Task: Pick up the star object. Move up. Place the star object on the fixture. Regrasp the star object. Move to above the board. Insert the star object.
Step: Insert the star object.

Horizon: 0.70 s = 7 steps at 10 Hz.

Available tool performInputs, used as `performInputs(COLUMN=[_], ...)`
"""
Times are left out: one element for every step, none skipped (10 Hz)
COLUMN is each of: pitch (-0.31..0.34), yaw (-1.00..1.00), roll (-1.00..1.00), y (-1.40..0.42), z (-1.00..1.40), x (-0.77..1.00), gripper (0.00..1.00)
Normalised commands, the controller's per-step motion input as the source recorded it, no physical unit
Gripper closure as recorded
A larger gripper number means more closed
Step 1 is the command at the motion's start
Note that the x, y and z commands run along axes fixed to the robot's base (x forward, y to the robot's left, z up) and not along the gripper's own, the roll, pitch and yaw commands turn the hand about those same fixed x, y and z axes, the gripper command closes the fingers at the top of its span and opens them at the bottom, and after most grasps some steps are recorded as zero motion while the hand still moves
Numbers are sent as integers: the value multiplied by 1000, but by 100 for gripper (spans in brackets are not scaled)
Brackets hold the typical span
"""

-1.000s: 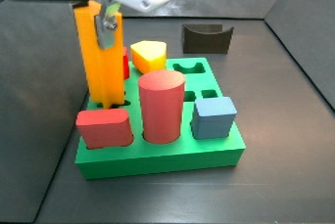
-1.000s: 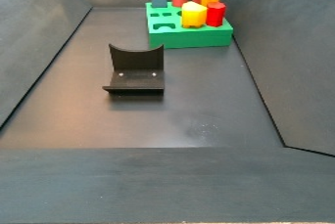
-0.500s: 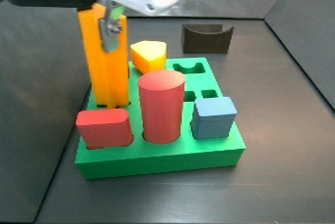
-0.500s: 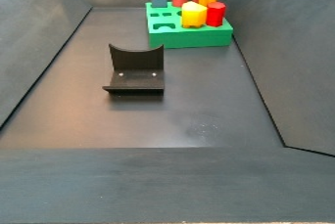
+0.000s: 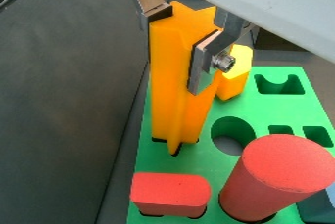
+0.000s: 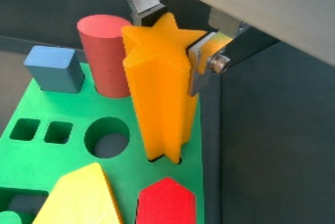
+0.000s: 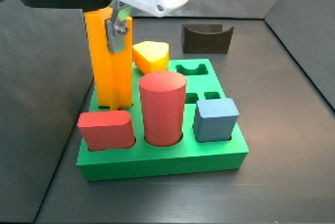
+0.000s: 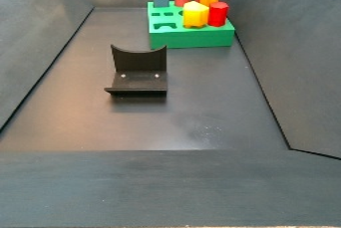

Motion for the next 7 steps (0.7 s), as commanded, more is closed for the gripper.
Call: performInputs(pitch=[-19,-150,-154,-136,-130,-124,-114], yaw=[77,217,263,251,209,149,134], roll=[30,36,91,137,140,146,144], y=[-111,0,0,0,0,0,0], z=[-900,-954,-926,-911,-926,-960,-983], x=[157,-86,-137,-117,-140,-240,-251], gripper=[100,100,100,100,100,100,100])
